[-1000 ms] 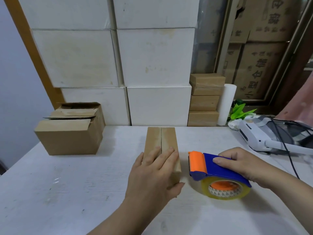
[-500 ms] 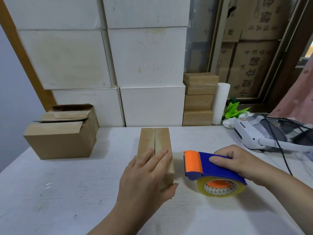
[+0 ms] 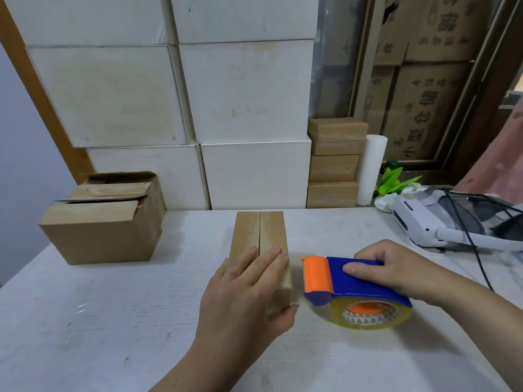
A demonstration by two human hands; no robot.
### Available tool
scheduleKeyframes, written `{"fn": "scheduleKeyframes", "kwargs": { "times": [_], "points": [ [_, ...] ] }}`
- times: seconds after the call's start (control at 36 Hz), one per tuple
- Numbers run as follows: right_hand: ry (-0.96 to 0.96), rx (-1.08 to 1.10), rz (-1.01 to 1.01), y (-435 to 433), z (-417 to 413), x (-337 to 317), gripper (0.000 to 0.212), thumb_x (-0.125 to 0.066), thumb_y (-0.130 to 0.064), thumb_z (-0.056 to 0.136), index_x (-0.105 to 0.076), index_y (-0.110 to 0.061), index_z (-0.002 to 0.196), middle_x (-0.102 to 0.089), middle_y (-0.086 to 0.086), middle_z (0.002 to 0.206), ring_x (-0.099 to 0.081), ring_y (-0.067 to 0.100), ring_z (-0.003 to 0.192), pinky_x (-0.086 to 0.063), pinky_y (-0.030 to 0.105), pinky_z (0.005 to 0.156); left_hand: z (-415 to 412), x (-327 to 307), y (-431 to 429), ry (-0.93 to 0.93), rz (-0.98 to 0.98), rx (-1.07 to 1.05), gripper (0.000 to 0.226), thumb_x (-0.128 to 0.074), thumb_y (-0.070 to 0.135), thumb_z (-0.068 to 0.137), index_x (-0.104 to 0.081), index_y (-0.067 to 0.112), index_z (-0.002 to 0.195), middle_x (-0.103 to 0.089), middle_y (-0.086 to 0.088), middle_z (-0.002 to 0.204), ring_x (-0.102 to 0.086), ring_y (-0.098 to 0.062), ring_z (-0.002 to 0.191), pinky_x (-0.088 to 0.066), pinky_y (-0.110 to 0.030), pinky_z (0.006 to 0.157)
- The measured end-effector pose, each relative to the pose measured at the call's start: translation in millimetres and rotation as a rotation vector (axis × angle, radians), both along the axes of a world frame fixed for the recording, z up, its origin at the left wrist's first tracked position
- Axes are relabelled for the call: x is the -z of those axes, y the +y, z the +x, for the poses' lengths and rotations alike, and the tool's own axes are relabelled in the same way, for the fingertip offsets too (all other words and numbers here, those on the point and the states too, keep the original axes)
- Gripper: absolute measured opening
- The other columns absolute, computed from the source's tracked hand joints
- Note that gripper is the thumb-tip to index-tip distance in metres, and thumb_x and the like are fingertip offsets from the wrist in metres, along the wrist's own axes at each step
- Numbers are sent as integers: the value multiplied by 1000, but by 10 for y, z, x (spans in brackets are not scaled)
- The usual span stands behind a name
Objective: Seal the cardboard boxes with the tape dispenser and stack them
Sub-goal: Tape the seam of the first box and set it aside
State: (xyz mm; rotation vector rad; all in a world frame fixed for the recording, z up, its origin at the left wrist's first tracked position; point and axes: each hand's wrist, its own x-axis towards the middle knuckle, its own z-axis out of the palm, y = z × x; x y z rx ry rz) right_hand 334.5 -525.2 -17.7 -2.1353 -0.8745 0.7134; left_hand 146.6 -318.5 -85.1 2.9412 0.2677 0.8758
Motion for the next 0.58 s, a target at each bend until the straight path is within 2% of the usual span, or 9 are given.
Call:
{"fn": "scheduleKeyframes", "kwargs": {
  "times": [0.08, 0.17, 0.25, 0.31, 0.36, 0.44, 0.53, 0.58],
  "points": [
    [-97, -2, -120, 80, -14, -147, 55, -70, -66, 84, -74, -13, 74, -76, 10, 72, -68, 14, 60, -48, 29, 60, 5, -8, 3, 22, 2, 4, 78, -74, 64, 71, -65, 29, 140, -63, 12, 145, -60, -21, 135, -61, -49, 91],
    [-187, -11, -235, 163, -46, -336, 61, -68, -75, 80, -78, -16, 80, -77, 10, 74, -67, 15, 60, -49, 34, 62, 5, -13, 0, 14, -7, 9, 77, -73, 62, 70, -65, 29, 139, -64, 12, 144, -60, -21, 134, -61, -49, 90],
    [-240, -31, -358, 240, -94, -529, 64, -65, -84, 73, -82, -23, 82, -80, 2, 76, -77, 22, 74, -60, 41, 74, 10, -12, -10, -2, -26, 16, 75, -74, 59, 68, -67, 28, 137, -65, 12, 142, -61, -22, 133, -60, -50, 90],
    [-284, -17, -428, 296, -137, -635, 69, -65, -87, 68, -83, -23, 85, -81, 1, 77, -78, 21, 78, -63, 43, 81, 10, -14, -16, -7, -34, 21, 75, -76, 56, 67, -67, 28, 137, -66, 12, 141, -62, -23, 132, -59, -51, 90],
    [-349, 11, -476, 364, -185, -710, 74, -65, -86, 67, -82, -17, 88, -80, 5, 77, -76, 18, 73, -61, 39, 73, 9, -20, -21, -2, -36, 20, 75, -75, 55, 67, -67, 28, 137, -66, 12, 141, -62, -23, 132, -59, -51, 90],
    [-456, 31, -514, 478, -270, -810, 78, -67, -82, 70, -80, -7, 87, -73, 10, 70, -62, 20, 63, -46, 32, 62, 12, -30, -26, 9, -32, 12, 74, -73, 55, 67, -67, 28, 136, -67, 12, 140, -62, -23, 132, -59, -50, 90],
    [-526, 32, -547, 544, -385, -916, 67, -69, -75, 75, -76, -8, 77, -62, 4, 62, -56, 19, 59, -41, 30, 58, 19, -30, -22, 16, -23, 16, 74, -73, 55, 67, -68, 27, 135, -67, 12, 139, -63, -24, 131, -59, -50, 89],
    [-625, 35, -560, 588, -504, -931, 55, -71, -68, 75, -62, -15, 63, -54, 1, 55, -50, 19, 54, -37, 29, 54, 16, -36, -30, 15, -8, 13, 75, -76, 56, 66, -69, 27, 135, -67, 12, 139, -63, -23, 131, -59, -49, 90]
  ]
}}
